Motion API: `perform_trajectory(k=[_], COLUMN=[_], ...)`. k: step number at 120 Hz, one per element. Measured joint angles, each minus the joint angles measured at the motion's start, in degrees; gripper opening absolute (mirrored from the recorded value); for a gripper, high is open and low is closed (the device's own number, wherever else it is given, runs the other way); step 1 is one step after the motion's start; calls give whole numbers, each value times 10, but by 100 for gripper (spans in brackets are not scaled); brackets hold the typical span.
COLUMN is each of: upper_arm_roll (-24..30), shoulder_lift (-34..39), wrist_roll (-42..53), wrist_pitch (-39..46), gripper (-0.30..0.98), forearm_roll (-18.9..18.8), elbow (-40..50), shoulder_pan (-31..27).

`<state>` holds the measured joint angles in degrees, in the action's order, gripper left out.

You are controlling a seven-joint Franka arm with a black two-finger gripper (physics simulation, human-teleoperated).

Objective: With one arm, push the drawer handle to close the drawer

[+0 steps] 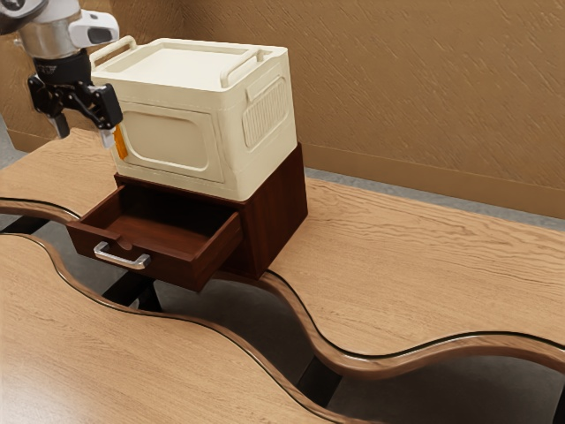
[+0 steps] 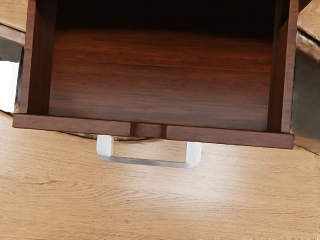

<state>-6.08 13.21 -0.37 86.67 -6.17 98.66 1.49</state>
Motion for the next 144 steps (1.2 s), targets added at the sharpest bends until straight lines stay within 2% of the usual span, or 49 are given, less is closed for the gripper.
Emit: perform_trajectory(k=[16, 30, 45, 58, 71, 87, 108, 144], upper_arm_roll=[24, 52, 59, 59, 58, 58, 58, 56], shoulder_lift=[12, 81, 144, 142, 110, 88, 56, -13], wrist_roll=[4, 5, 4, 3, 1, 1, 3, 14], wrist_pitch=[-2, 2, 65, 143, 218, 288, 366, 431], gripper=[68, 67, 35, 13, 2, -4, -8, -10], forearm_roll=[0, 4, 1, -1, 0, 0, 3, 3], elbow=[18, 144, 315, 376, 396, 416, 421, 394], shoulder_pan=[-16, -37, -54, -60, -77, -81, -94, -111])
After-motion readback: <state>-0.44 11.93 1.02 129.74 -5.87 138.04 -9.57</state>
